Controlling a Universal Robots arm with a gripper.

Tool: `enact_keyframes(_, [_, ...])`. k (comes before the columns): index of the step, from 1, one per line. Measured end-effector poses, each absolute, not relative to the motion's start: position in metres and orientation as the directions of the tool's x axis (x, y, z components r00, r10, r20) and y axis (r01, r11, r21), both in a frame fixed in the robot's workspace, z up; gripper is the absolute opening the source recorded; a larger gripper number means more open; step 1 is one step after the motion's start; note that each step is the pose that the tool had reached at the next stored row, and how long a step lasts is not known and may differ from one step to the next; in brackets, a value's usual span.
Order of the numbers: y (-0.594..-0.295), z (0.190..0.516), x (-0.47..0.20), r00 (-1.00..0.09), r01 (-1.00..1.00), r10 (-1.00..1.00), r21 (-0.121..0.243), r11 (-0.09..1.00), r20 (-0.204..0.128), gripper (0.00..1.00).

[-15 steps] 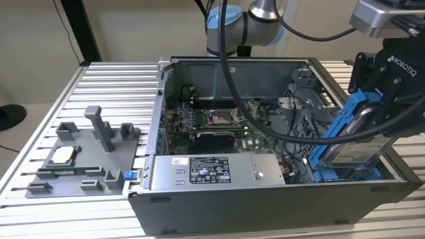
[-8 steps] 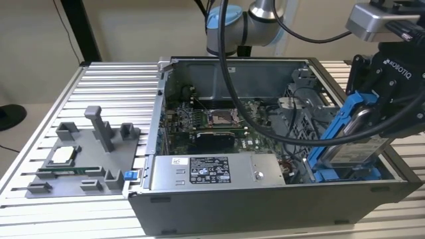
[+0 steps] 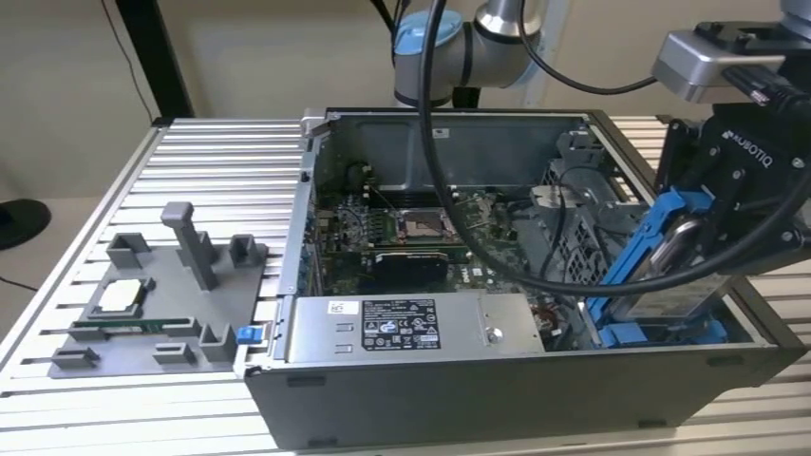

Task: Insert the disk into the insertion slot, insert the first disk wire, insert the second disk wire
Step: 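Insert the disk into the insertion slot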

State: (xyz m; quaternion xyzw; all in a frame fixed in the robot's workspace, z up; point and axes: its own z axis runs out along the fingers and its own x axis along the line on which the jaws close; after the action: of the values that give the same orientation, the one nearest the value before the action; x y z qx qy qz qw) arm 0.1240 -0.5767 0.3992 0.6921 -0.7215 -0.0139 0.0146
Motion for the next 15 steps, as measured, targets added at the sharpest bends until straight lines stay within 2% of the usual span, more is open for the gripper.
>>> enact_keyframes(15, [-0.576, 0.386, 0.125, -0.041, -0.998, -0.999, 0.041, 0.041, 0.002, 0.0])
